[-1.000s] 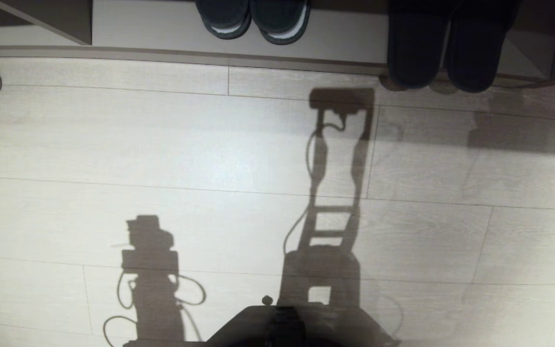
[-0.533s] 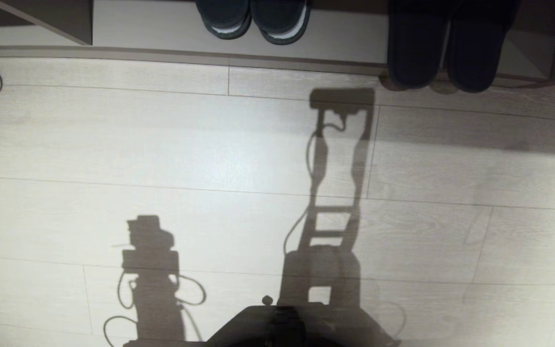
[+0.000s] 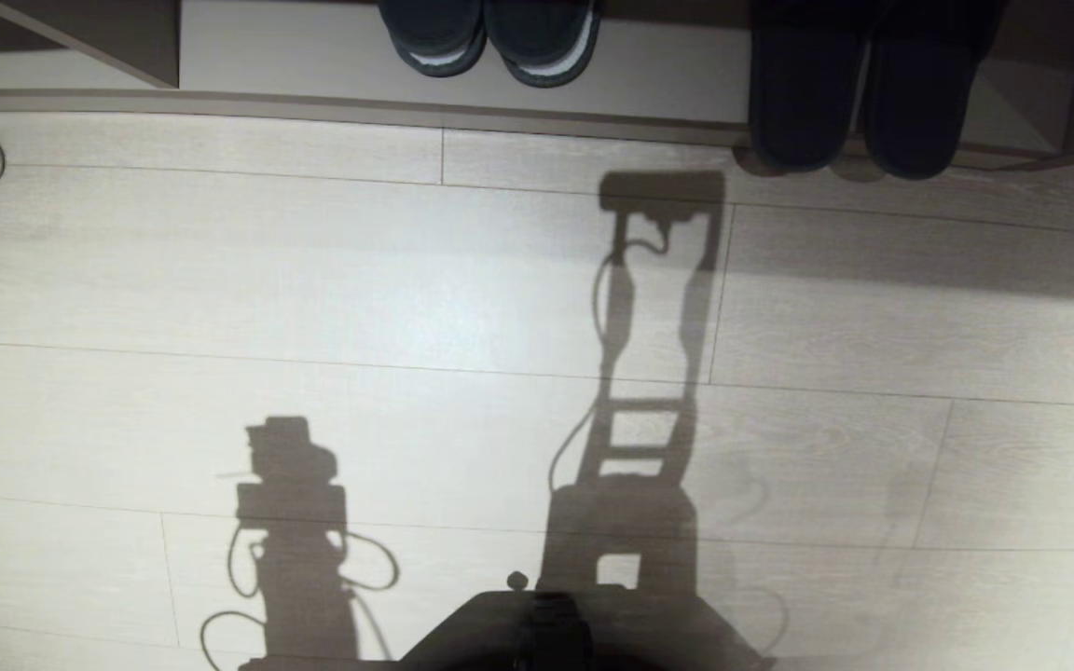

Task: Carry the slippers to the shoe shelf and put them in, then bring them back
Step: Pick up the slippers in the shoe cabinet

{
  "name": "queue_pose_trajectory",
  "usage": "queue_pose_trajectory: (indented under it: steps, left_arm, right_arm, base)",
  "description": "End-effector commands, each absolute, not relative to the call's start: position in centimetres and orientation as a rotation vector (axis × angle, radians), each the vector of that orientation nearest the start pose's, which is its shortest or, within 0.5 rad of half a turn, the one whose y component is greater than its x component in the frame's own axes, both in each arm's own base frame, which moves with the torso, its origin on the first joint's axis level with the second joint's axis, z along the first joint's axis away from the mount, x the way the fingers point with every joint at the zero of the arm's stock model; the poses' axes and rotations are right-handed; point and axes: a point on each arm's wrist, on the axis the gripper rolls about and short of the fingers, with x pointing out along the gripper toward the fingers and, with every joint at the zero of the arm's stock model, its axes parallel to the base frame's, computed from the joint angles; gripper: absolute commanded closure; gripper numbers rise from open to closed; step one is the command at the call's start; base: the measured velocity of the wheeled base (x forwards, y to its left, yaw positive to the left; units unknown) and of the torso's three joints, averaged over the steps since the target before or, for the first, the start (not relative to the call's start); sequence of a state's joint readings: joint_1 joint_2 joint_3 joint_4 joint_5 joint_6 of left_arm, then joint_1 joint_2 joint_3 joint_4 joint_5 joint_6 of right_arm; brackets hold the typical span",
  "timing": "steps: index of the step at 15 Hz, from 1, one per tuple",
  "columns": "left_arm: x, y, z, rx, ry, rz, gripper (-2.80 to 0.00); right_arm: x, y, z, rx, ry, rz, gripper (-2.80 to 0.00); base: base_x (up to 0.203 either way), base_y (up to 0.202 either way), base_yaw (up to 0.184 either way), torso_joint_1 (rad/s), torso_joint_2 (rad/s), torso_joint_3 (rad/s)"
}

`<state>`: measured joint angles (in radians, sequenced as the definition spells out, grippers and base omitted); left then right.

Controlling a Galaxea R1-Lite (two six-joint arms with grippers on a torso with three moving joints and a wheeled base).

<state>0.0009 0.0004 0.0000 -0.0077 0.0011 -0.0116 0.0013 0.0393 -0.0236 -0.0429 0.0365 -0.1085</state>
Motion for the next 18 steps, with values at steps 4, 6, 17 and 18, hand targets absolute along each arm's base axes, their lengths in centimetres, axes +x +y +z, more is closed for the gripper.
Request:
queue_pose_trajectory:
  steps: [4,6,17,18]
  left_arm:
    - [-2.3,0.0,7.6,-0.011,-0.008,0.001,0.00]
    - [-2.3,0.0,7.6,-0.011,-0.008,0.003,0.00]
    - [-2.3,0.0,7.6,-0.011,-0.008,0.002,0.00]
    - [-2.3,0.0,7.6,-0.011,-0.008,0.001,0.00]
  right_arm:
    - [-2.3,0.0,7.6,-0.095,-0.006,0.018,0.00]
    - [-2.3,0.0,7.6,-0.094,-0.006,0.020,0.00]
    - [-2.1,0.0,13.2,-0.080,-0.029,0.027,0.00]
    - [-0.9,0.1,15.6,-0.079,0.006,0.033,0.00]
  base:
    - [0.000,0.000,0.000,0.000,0.00,0.000]
    - [0.000,0.000,0.000,0.000,0.00,0.000]
    - [0.000,0.000,0.000,0.000,0.00,0.000]
    - [0.000,0.000,0.000,0.000,0.00,0.000]
